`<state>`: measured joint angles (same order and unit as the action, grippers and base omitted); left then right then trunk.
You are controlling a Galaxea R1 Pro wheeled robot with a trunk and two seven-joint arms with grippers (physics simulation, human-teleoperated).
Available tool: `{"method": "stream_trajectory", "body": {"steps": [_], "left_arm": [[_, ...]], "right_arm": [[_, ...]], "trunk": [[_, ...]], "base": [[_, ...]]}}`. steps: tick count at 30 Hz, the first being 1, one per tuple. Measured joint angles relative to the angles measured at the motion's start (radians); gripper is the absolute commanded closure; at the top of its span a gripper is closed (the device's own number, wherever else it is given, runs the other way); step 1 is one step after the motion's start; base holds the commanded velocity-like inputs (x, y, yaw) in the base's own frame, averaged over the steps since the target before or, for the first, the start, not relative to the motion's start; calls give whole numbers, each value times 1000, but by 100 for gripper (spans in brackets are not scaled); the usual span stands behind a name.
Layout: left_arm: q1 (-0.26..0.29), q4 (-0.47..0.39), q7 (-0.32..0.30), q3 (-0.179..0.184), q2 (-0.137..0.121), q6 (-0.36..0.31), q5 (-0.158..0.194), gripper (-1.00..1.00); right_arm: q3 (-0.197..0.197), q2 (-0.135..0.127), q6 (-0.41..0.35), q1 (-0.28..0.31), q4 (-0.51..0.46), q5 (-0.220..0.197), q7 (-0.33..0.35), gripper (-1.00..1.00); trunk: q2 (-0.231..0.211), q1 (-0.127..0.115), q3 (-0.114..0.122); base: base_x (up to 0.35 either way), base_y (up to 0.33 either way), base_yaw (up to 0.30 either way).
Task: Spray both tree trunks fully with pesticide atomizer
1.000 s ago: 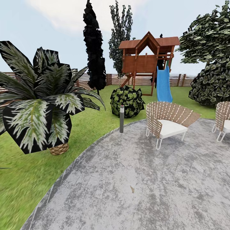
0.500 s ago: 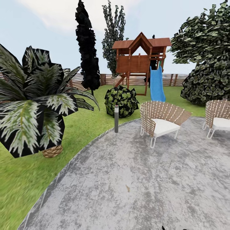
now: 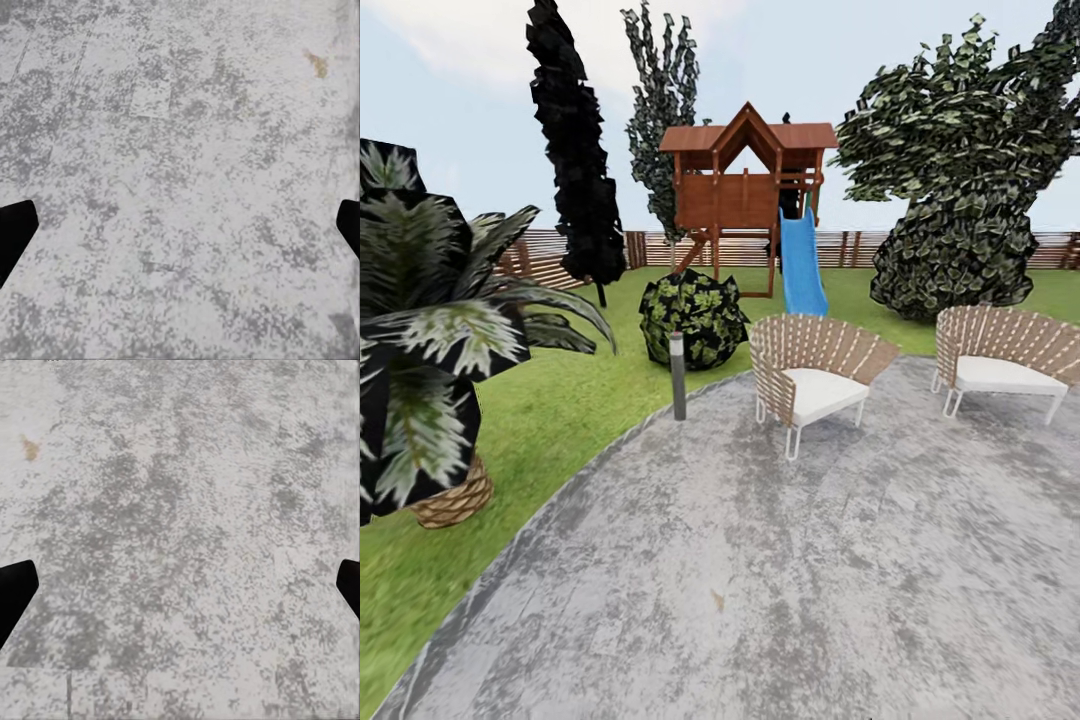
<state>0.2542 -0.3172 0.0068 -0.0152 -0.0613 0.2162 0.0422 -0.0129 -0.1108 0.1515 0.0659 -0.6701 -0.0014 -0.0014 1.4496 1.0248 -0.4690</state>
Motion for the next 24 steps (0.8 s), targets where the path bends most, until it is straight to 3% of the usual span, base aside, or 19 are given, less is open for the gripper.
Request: {"method": "stream_trajectory", "body": {"steps": [24], "left_arm": [[-2, 1, 0, -1, 1, 0, 1, -100]], "right_arm": [[5, 3, 2, 1, 2, 3, -1, -100]], "trunk": [[0, 0, 0]], "base": [[183, -237, -9]]}}
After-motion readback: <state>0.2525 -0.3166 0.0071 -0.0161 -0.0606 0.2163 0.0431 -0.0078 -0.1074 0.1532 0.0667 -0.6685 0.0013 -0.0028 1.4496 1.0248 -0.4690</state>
